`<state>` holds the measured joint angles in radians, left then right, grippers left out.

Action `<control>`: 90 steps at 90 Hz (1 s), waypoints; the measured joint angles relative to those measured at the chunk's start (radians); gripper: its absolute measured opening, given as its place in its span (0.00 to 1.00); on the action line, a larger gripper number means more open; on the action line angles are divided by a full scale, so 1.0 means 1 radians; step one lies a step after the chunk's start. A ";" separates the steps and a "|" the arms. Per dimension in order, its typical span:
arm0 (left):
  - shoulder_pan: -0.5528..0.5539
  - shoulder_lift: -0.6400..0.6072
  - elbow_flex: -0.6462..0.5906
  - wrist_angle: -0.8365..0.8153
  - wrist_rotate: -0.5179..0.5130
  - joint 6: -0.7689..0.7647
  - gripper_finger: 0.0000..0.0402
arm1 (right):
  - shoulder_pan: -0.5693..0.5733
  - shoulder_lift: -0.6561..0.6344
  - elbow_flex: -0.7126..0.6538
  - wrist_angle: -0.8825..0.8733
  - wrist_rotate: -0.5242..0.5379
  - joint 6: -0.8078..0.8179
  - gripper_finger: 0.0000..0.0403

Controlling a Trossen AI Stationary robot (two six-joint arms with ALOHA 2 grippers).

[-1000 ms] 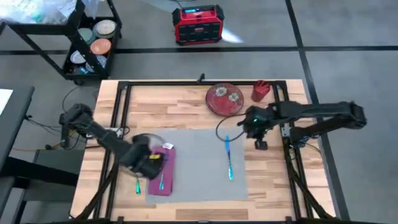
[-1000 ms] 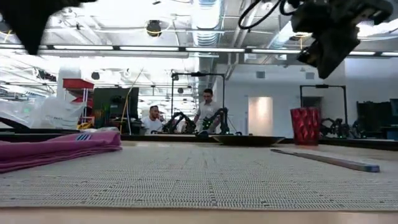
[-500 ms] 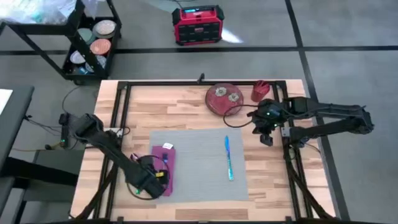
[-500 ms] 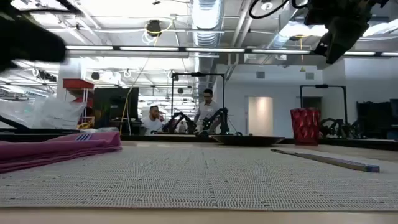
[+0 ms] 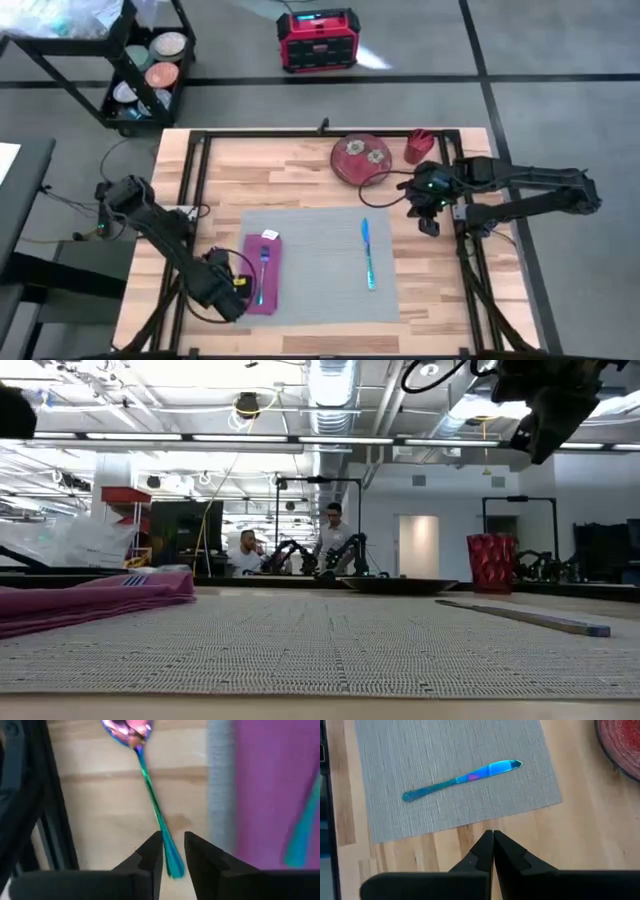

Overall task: Set table place
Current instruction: Put the blue spoon on the gray placemat to the right of the blue table knife

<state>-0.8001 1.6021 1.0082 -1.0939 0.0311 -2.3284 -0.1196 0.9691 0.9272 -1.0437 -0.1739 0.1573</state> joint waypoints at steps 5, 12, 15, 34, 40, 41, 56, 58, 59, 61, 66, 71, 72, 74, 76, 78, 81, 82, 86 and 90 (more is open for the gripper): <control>0.003 0.001 -0.035 0.069 -0.001 0.001 0.19 | 0.006 0.000 0.000 0.000 -0.007 0.007 0.00; 0.006 0.001 -0.068 0.064 0.010 -0.007 0.21 | 0.009 0.000 0.000 0.001 -0.008 0.020 0.00; 0.006 0.001 -0.080 0.062 0.013 -0.009 0.22 | 0.010 0.000 0.000 0.001 -0.010 0.026 0.00; 0.026 -0.024 -0.147 0.065 0.014 -0.014 0.26 | 0.024 0.000 0.000 0.007 -0.012 0.056 0.00; 0.034 -0.027 -0.174 0.113 -0.008 -0.013 0.27 | 0.029 0.000 0.000 0.011 -0.012 0.064 0.00; 0.036 -0.027 -0.179 0.123 -0.010 -0.013 0.27 | 0.029 0.000 0.000 0.012 -0.012 0.063 0.00; 0.049 -0.032 -0.234 0.225 -0.017 -0.010 0.27 | 0.029 0.000 0.000 0.018 -0.012 0.086 0.00; 0.049 -0.032 -0.236 0.225 -0.016 -0.010 0.27 | 0.029 0.000 0.000 0.019 -0.012 0.088 0.00; 0.049 -0.032 -0.237 0.224 -0.015 -0.010 0.27 | 0.029 0.000 0.000 0.020 -0.012 0.090 0.00; 0.049 -0.032 -0.237 0.220 -0.014 -0.010 0.27 | 0.029 0.000 0.000 0.021 -0.012 0.094 0.00; 0.049 -0.030 -0.237 0.197 -0.009 -0.006 0.27 | 0.029 0.000 0.000 0.026 -0.012 0.105 0.00; 0.049 -0.029 -0.237 0.183 -0.007 0.007 0.25 | 0.029 0.000 0.000 0.031 -0.012 0.107 0.00; 0.049 -0.029 -0.238 0.184 -0.008 0.010 0.24 | 0.029 0.000 0.000 0.032 -0.012 0.108 0.00; 0.049 -0.029 -0.241 0.187 -0.009 0.013 0.23 | 0.029 0.000 0.000 0.034 -0.012 0.108 0.00; 0.050 -0.030 -0.244 0.192 -0.010 0.013 0.21 | 0.029 0.000 0.000 0.035 -0.012 0.108 0.00; 0.050 -0.029 -0.248 0.200 -0.011 0.016 0.19 | 0.029 0.000 0.000 0.035 -0.012 0.108 0.00; 0.049 -0.029 -0.257 0.215 -0.013 0.023 0.14 | 0.029 0.000 0.000 0.035 -0.012 0.108 0.00; 0.049 -0.029 -0.261 0.222 -0.014 0.026 0.12 | 0.029 0.000 0.000 0.036 -0.012 0.108 0.00; 0.050 -0.032 -0.273 0.248 -0.017 0.032 0.06 | 0.029 0.000 0.000 0.036 -0.012 0.108 0.00; 0.050 -0.032 -0.278 0.256 -0.019 0.041 0.03 | 0.029 0.000 0.000 0.036 -0.012 0.108 0.00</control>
<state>-0.7506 1.5703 0.7302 -0.8380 0.0118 -2.2869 -0.0910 0.9695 0.9276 -1.0075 -0.1856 0.2649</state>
